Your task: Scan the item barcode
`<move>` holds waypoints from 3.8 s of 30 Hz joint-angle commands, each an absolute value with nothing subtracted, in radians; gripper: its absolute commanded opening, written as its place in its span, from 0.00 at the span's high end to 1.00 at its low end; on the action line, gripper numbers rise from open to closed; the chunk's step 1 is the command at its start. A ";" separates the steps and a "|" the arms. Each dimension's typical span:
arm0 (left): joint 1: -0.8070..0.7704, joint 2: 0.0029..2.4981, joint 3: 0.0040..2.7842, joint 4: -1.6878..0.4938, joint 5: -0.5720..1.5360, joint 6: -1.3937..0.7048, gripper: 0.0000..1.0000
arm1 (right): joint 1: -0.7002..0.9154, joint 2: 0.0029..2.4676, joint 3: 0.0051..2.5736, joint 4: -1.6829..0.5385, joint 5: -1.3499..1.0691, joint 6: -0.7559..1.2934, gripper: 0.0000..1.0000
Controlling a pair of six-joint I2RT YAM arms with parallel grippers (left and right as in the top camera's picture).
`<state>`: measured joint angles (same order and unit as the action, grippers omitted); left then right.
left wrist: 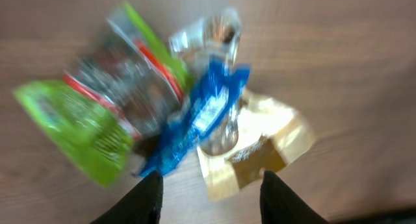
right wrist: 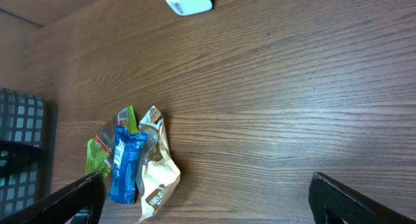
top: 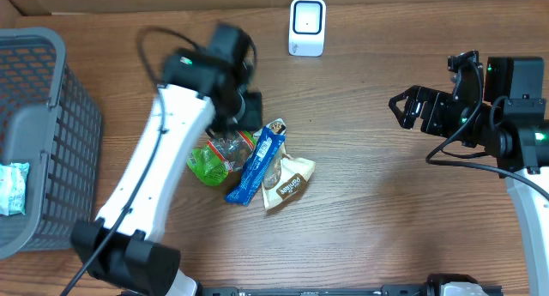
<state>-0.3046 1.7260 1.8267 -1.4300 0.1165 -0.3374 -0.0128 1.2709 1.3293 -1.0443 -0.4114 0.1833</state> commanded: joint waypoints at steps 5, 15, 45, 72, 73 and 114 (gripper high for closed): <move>-0.039 1.708 2.234 -1.604 -0.039 -0.352 0.45 | -0.015 1.271 1.348 -1.042 -0.413 0.183 0.00; 0.567 1.713 2.325 -1.677 -0.072 -0.374 0.00 | -0.015 1.271 1.348 -1.042 -0.413 0.183 0.00; 0.862 2.251 2.324 -1.371 -0.093 -0.227 0.12 | -0.015 1.396 1.348 -1.024 -0.413 0.187 0.00; 0.835 2.276 2.004 -1.206 -0.403 -0.296 0.17 | -0.015 1.418 1.348 -1.024 -0.413 0.184 0.00; 0.835 2.276 1.998 -1.193 -0.404 -0.295 0.16 | -0.015 1.418 1.348 -1.024 -0.413 0.184 0.00; 0.652 2.276 1.916 -1.129 -0.019 -0.043 0.64 | -0.015 1.418 1.348 -1.034 -0.413 0.184 0.00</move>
